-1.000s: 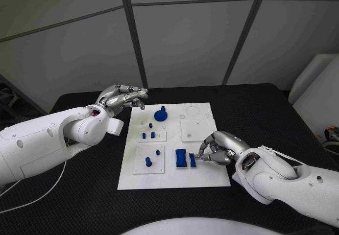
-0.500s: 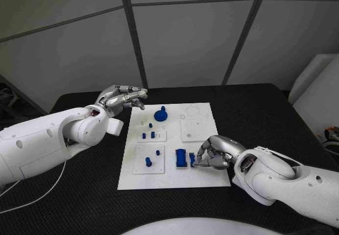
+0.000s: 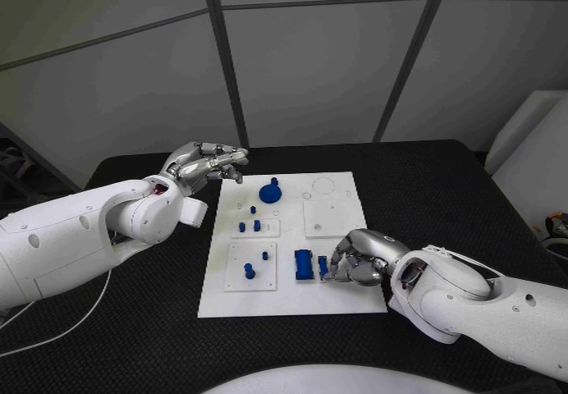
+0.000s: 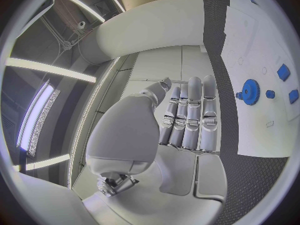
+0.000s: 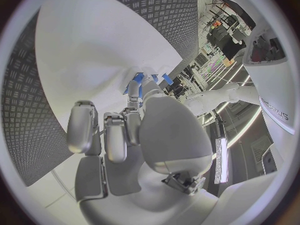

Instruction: Assemble the parts on the task board

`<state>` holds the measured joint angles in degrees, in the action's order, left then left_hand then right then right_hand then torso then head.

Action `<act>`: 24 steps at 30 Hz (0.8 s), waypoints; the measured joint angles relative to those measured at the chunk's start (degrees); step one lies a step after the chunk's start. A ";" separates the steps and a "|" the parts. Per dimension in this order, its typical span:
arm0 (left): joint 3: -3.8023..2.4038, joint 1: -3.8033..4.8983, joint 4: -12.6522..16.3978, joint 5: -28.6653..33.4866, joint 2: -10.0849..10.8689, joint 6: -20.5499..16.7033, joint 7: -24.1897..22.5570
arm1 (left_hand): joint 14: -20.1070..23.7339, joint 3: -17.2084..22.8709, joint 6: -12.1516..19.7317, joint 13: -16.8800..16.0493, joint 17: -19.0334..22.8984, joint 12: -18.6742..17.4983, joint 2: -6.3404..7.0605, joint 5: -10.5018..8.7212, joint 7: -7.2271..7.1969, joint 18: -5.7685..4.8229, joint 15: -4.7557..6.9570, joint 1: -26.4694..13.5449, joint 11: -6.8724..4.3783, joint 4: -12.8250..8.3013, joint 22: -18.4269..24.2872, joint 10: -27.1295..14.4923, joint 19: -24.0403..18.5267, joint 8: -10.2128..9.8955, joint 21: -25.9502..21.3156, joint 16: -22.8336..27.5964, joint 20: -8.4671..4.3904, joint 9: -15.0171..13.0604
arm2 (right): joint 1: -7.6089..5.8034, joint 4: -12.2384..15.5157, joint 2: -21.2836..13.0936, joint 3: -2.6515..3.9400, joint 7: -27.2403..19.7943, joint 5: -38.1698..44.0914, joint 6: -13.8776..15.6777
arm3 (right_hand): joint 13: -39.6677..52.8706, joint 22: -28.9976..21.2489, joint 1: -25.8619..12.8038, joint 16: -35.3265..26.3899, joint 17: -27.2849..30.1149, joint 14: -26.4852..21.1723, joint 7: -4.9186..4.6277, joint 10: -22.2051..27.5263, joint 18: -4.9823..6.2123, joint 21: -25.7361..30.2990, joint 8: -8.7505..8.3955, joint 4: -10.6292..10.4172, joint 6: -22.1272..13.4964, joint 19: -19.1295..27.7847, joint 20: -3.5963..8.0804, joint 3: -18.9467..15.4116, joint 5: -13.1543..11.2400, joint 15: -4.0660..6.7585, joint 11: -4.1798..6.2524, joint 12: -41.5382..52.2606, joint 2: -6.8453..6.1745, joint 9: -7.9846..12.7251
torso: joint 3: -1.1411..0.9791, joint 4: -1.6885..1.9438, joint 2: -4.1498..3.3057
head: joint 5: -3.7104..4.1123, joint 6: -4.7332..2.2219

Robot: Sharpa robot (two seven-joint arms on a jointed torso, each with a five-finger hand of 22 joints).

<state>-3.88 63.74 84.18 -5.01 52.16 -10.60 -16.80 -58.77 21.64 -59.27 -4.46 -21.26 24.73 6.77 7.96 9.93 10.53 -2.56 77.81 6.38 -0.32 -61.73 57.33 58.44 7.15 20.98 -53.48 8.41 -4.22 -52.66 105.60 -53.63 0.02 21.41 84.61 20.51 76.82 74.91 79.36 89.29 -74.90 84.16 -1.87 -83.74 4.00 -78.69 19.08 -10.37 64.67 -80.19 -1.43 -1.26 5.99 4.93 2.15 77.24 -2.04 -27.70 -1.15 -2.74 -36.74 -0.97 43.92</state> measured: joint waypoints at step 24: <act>0.00 0.00 0.00 0.00 0.03 0.00 0.03 | 0.00 0.00 0.00 0.00 0.00 0.00 0.00 0.00 0.00 -0.01 0.00 0.00 0.00 0.00 0.00 0.00 0.00 0.00 0.00 0.00 0.00 0.00 | 0.10 -1.79 1.54 -0.08 1.10 1.56 -0.70 | -0.16 0.00 -0.07 0.21 -0.04 -0.22 0.20 0.01 0.00 -0.25 0.22 -0.29 0.21 0.00 0.00 -0.47 0.32 0.21 0.00 0.00 -0.09 -0.08 | 0.01 0.03 0.01 | -0.09 0.12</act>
<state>-3.88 63.74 84.19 -5.01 52.19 -10.60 -16.77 -58.78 21.64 -59.27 -4.46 -21.26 24.73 6.77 7.96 9.93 10.53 -2.56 77.81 6.38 -0.32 -61.73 57.33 58.44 7.15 20.98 -53.48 8.41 -4.22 -52.55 103.81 -52.09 -0.06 22.52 86.17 19.81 76.66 74.91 79.29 89.50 -74.95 83.94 -1.66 -83.73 4.00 -78.93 19.30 -10.66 64.88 -80.18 -1.44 -1.73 6.31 5.14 2.15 77.24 -2.13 -27.78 -1.14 -2.71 -36.73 -1.05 44.04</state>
